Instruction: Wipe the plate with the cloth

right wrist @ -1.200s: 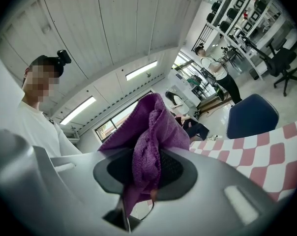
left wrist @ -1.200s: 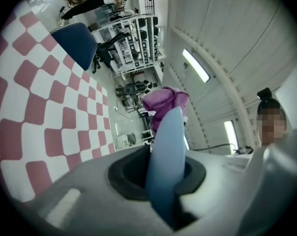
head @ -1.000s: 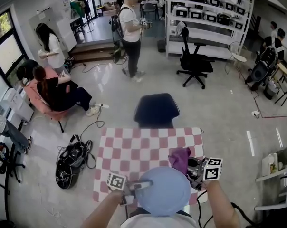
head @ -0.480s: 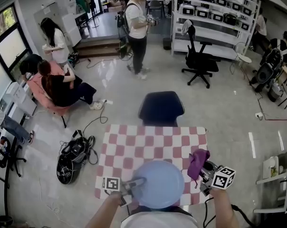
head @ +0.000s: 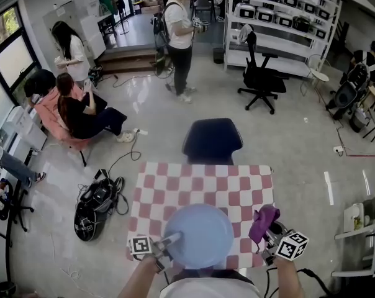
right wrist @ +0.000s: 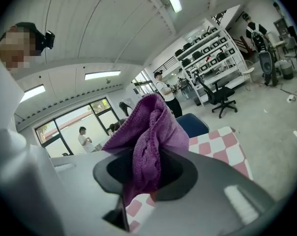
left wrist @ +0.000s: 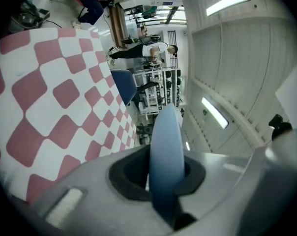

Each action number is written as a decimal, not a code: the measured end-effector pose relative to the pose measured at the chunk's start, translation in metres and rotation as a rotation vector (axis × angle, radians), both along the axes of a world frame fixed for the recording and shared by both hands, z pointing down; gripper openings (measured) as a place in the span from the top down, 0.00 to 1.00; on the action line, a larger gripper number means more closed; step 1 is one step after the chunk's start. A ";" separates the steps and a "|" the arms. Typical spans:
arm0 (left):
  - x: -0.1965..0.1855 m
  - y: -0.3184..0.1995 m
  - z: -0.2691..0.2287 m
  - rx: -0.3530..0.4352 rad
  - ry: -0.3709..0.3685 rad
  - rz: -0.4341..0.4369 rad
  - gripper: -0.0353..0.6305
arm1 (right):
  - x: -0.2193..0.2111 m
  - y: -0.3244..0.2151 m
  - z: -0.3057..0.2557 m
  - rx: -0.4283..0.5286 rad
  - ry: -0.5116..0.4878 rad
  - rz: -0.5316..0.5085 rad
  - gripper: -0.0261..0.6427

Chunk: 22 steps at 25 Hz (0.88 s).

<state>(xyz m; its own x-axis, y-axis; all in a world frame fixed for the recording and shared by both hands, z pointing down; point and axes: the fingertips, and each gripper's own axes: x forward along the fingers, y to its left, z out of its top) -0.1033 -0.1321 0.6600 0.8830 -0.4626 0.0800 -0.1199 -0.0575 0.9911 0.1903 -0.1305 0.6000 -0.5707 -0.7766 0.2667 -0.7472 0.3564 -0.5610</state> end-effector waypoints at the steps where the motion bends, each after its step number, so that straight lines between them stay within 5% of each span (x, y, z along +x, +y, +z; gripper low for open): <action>1: -0.004 -0.002 0.001 0.001 -0.009 -0.005 0.88 | -0.004 0.002 0.001 0.001 0.022 0.001 0.81; 12: -0.045 -0.005 0.017 -0.015 -0.101 0.018 0.88 | -0.025 0.034 0.004 0.011 0.159 0.100 0.81; 22: -0.036 0.024 0.007 -0.029 -0.110 0.013 0.88 | -0.024 0.062 0.004 0.009 0.196 0.104 0.81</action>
